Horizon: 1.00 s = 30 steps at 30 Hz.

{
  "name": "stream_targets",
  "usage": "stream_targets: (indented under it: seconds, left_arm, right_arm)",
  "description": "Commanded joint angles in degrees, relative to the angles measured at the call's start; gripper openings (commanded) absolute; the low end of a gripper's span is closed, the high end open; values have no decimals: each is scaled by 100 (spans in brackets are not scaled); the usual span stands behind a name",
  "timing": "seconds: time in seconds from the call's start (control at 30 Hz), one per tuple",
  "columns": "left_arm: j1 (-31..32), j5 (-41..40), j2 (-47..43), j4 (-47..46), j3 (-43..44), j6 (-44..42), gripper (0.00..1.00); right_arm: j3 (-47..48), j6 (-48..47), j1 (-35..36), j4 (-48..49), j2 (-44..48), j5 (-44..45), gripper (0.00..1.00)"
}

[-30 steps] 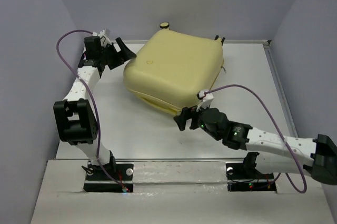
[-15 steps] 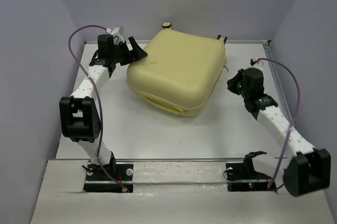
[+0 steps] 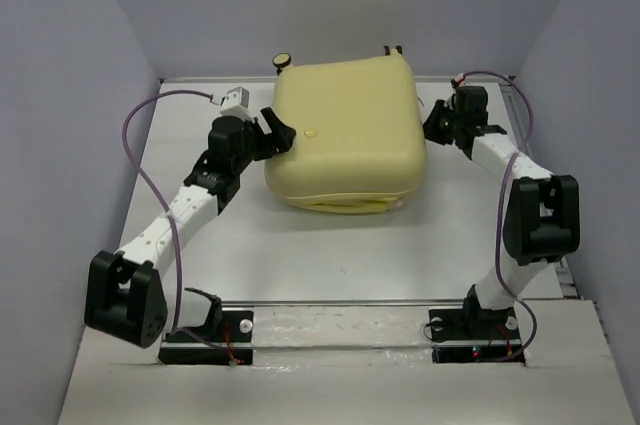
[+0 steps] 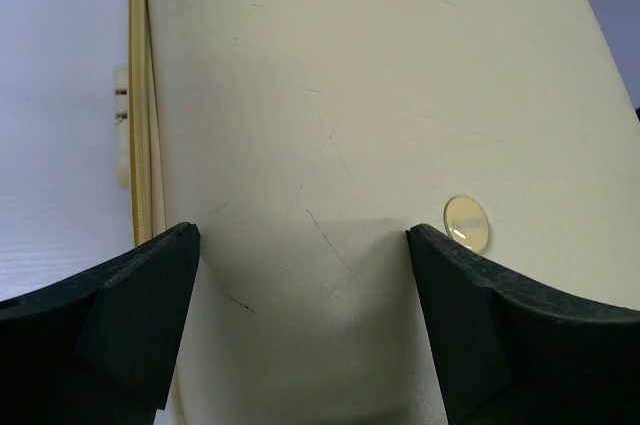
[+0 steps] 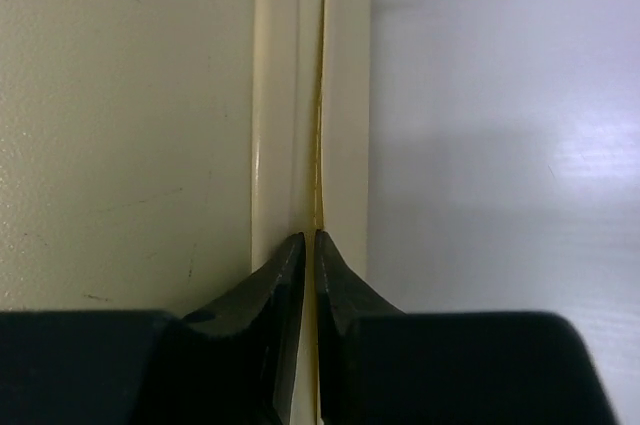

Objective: Pack the luggage

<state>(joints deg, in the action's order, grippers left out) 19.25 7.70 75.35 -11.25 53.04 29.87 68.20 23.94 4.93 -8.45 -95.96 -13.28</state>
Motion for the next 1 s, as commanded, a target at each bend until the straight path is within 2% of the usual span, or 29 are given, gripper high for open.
stream_targets:
  seconds: [0.0,0.07,0.13,0.17,0.2,0.23,0.37,0.47,0.57,0.63,0.7,0.77,0.83,0.87,0.9,0.93,0.97]
  left_arm:
    - [1396,1120,-915,-70,-1022,844,92]
    - [1783,795,-1399,-202,-1383,1117,92]
    - [2047,478,-1786,-220,-1532,1241,92]
    - [2048,408,-1883,-203,-1550,1267,92]
    - [2066,320,-2049,-124,-1542,1276,92]
    - [2066,224,-2112,-45,-1507,1250,93]
    - [2057,-427,-2209,710,-656,680,95]
    - [2031,-979,-2270,1141,-33,363,97]
    - [1864,-1341,-2411,1546,417,178,98]
    - [1715,-1456,-2499,1730,593,28,99]
    - [1355,-1395,-2456,1792,743,-16,99]
    - [741,-1071,-2376,1705,700,36,99]
    - [284,-448,-2158,1417,594,159,99]
    - [-171,-297,-2043,1328,576,247,99]
    - [-393,-200,-1903,1292,620,265,99]
    - [-613,-34,-1571,1257,759,317,99]
    - [-850,81,-1402,1239,848,344,99]
  right_arm:
    - [886,189,597,695,-572,-2994,26]
    - [1264,330,597,652,-879,-3171,33]
    - [1615,453,650,494,-1142,-3286,50]
    - [1617,505,650,493,-1144,-3286,50]
    - [1791,619,650,485,-1266,-3313,58]
    - [1871,646,650,458,-1302,-3322,61]
    - [2249,752,650,257,-1294,-3146,75]
    - [2320,919,466,203,-1013,-2822,90]
    - [2119,1016,290,212,-530,-2680,94]
    - [1917,990,105,221,-195,-2452,92]
    - [1434,789,44,291,584,-2094,90]
    - [890,612,43,291,990,-1855,87]
    - [433,437,43,361,1394,-1687,73]
    - [170,410,43,518,1796,-1678,63]
    - [-381,401,43,624,1992,-1704,49]
    - [-657,418,43,782,2159,-1783,30]
    - [-894,427,43,783,2300,-1836,25]
